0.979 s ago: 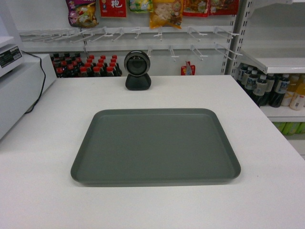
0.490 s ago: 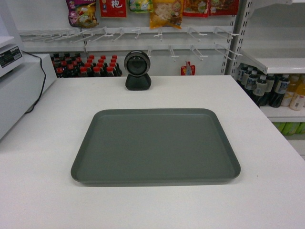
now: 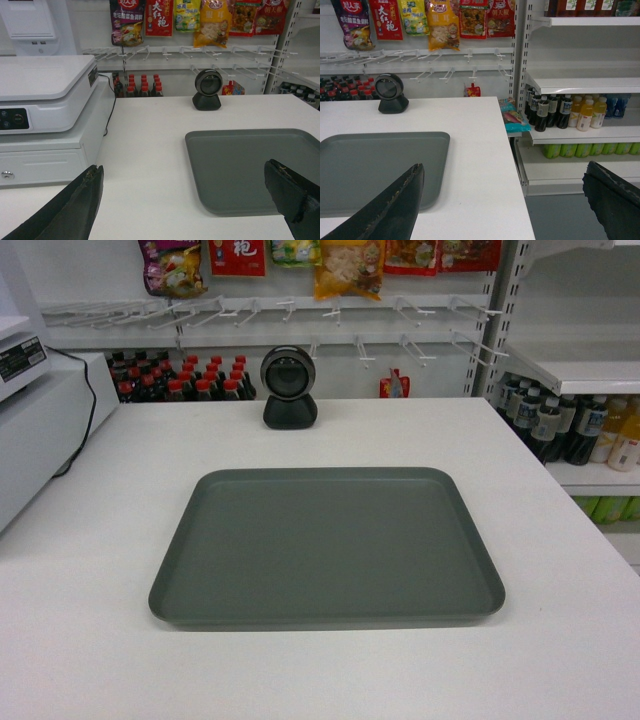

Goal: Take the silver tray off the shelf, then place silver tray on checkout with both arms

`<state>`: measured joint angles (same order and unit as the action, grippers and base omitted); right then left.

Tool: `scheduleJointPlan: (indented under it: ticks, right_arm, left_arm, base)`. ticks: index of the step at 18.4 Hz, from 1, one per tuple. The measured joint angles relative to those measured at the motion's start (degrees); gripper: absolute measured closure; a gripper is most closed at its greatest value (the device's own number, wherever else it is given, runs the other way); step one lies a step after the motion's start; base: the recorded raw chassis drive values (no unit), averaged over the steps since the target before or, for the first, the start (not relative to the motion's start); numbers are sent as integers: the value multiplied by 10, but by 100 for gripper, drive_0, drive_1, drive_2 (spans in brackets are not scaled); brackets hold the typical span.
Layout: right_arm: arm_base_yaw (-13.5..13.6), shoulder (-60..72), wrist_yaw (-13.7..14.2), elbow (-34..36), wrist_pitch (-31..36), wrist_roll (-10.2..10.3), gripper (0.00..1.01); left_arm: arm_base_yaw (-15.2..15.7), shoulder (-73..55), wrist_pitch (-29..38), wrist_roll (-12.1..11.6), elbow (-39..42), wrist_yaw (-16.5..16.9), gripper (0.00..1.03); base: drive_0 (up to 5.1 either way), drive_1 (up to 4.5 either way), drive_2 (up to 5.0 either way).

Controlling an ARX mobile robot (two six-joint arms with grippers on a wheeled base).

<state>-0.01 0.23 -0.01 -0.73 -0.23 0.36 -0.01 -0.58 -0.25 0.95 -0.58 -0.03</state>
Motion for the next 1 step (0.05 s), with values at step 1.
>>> scheduleJointPlan:
  ticks: [1]
  right_arm:
    - [0,0,0,0,0,0,3]
  left_arm:
    - [0,0,0,0,0,0,5]
  base:
    - [0,0,0]
